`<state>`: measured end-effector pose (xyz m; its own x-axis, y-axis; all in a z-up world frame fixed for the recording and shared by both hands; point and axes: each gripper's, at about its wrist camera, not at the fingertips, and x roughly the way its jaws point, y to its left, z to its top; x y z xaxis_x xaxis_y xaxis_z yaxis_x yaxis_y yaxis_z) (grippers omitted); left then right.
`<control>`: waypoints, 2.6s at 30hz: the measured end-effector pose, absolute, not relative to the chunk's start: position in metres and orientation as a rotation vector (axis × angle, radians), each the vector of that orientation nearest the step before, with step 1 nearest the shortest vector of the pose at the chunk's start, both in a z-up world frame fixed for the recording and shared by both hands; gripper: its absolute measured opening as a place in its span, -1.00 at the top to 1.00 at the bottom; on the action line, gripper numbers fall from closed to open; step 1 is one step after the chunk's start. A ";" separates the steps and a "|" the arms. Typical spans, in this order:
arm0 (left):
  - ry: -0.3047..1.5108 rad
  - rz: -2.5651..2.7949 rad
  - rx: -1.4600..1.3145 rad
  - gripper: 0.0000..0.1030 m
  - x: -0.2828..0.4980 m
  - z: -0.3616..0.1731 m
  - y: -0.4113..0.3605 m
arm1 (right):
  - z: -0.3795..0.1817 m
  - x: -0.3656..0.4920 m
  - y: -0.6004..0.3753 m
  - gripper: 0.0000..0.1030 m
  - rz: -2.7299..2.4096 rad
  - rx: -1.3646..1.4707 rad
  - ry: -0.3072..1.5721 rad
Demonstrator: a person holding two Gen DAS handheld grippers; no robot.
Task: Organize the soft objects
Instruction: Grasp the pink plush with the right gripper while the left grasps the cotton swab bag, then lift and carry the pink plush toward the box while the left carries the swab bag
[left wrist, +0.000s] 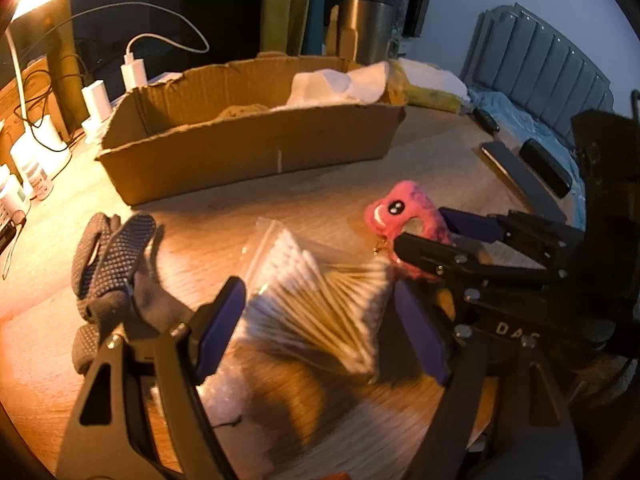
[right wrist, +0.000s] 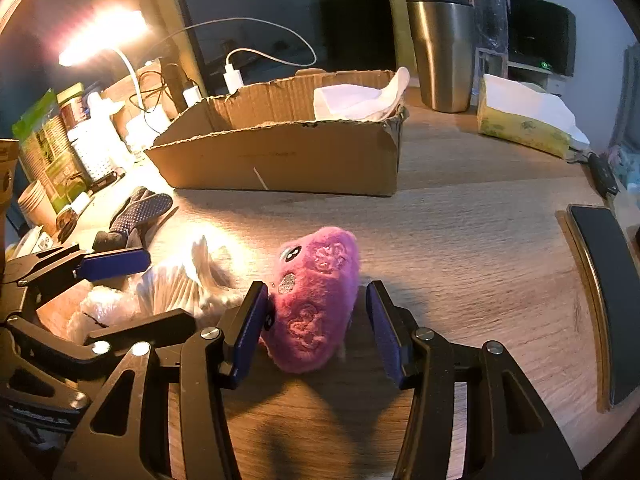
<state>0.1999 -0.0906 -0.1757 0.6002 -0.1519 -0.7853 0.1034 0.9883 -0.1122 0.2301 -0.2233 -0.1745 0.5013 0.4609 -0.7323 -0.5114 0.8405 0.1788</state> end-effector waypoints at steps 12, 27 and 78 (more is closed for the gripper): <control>0.982 -0.084 -0.017 -0.64 0.213 -0.192 -0.098 | -0.177 0.231 -0.249 0.13 0.598 -0.033 0.854; 0.976 -0.006 -0.025 -0.64 0.216 -0.201 -0.100 | -0.178 0.232 -0.248 0.24 0.706 -0.032 0.855; 0.749 -0.030 -0.094 -0.52 0.216 -0.113 -0.039 | -0.122 0.251 -0.217 0.32 0.732 0.030 0.757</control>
